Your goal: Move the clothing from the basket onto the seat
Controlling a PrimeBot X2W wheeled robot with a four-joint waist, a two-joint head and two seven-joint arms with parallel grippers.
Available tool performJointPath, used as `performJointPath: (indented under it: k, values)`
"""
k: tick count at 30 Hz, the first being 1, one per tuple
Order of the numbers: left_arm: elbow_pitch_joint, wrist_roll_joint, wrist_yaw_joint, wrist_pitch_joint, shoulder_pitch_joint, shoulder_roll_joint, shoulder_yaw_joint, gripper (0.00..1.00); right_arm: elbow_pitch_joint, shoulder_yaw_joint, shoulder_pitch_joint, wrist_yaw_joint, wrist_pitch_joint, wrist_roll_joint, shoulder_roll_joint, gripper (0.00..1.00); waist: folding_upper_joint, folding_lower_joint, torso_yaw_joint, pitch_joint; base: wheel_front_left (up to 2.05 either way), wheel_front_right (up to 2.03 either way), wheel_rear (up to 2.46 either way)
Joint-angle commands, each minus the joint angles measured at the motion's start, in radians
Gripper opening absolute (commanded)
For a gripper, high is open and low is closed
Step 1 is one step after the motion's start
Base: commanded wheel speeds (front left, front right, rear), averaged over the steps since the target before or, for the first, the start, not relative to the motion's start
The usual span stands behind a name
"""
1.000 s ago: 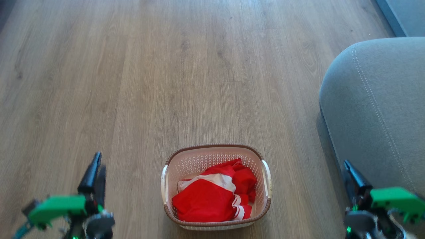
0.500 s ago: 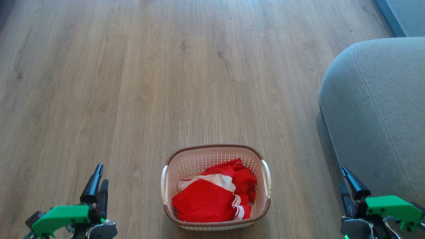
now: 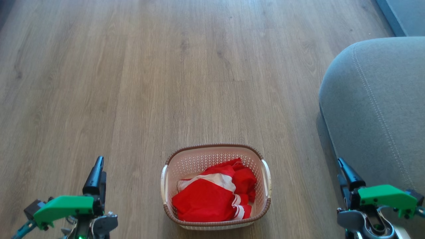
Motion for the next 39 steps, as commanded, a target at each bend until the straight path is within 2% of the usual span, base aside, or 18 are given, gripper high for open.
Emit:
performJointPath:
  k: [1,15,39]
  values:
    - [-0.025,0.042,-0.002,-0.011,-0.066,0.025,0.001,1.0,-0.023,0.016,-0.069,0.001,-0.014,-0.024,-0.028,1.0,0.0,0.0,0.0,0.0,0.0,0.0,0.0]
    - [-0.017,0.236,-0.003,-0.05,-0.1,0.029,-0.004,1.0,-0.016,0.046,-0.116,0.001,-0.052,-0.162,-0.04,1.0,0.0,0.0,0.0,0.002,0.0,0.0,0.0]
    - [-0.017,0.655,-0.004,-0.121,-0.157,0.045,-0.014,1.0,0.005,0.108,-0.191,0.001,-0.123,-0.528,-0.068,1.0,0.0,0.0,0.0,0.001,0.0,0.0,0.0]
